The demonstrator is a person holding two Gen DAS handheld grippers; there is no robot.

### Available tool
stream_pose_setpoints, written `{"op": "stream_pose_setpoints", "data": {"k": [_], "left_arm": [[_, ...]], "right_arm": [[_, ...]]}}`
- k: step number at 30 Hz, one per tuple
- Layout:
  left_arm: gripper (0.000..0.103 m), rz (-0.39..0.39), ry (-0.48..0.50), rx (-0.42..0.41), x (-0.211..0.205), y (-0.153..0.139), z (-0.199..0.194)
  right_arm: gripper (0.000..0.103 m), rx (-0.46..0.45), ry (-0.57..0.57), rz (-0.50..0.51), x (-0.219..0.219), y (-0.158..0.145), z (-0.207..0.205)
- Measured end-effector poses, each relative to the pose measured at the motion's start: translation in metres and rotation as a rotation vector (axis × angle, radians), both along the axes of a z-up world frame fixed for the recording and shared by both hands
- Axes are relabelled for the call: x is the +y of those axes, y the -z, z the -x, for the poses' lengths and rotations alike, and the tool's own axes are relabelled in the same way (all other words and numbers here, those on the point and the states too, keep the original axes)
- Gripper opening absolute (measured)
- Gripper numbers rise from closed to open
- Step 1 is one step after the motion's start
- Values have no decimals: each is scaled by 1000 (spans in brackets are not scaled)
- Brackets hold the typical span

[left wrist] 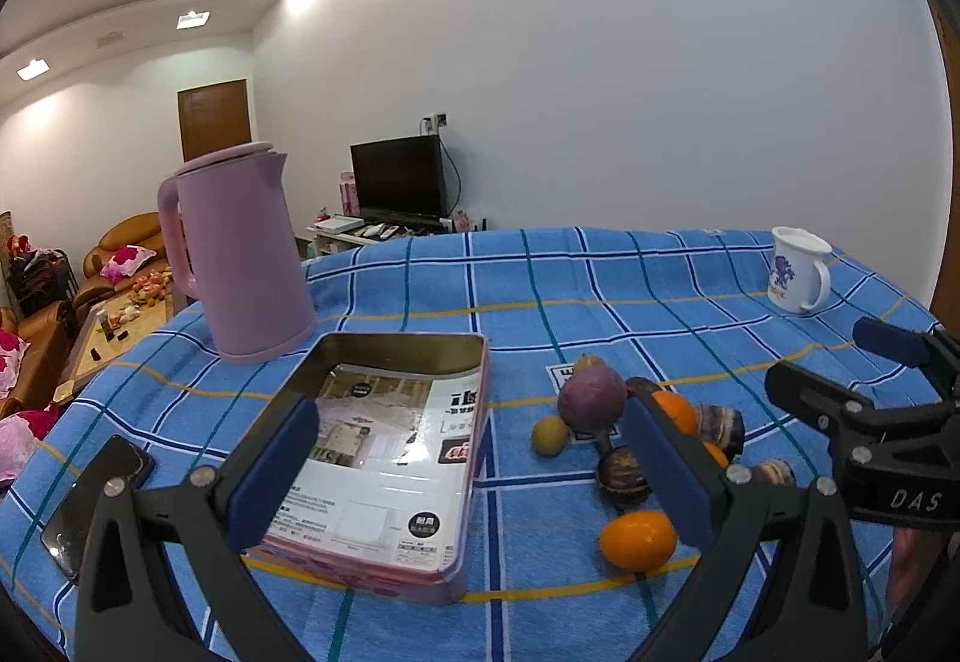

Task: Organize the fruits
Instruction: 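Move both tools toward the fruit pile beside the tin box, then grasp the brown cylinder with the right tool while the left tool grasps an orange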

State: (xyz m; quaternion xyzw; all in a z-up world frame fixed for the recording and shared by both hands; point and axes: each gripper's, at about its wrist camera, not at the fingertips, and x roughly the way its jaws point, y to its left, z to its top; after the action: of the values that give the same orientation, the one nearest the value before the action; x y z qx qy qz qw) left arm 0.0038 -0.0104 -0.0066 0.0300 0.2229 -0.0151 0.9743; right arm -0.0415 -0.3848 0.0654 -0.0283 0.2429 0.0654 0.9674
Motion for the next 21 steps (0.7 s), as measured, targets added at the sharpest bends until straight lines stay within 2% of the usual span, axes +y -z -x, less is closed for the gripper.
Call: {"op": "stream_pose_setpoints", "data": {"k": [9,15,16,19,20,21], "left_arm": [[103,26,27,50,-9,8,1],[102,17,81,50,-26,21,3],[102,-20,87,39,-30,24,2],[95,-22,118,52,-38,25,5],[90,-27,127,59,-42,26,6],[88,-35,143,68,-46,28,6]], "right_arm": [[102,14,21,7,-7,11,5],[102,46,33,-18,-24,24,8],[102,48,37,-21,-26,26,9],[92,60,21,-40,-32,31,13],[82,72,12,-45,-32,34,12],[77,91,-3,-53,-33,38,11]]}}
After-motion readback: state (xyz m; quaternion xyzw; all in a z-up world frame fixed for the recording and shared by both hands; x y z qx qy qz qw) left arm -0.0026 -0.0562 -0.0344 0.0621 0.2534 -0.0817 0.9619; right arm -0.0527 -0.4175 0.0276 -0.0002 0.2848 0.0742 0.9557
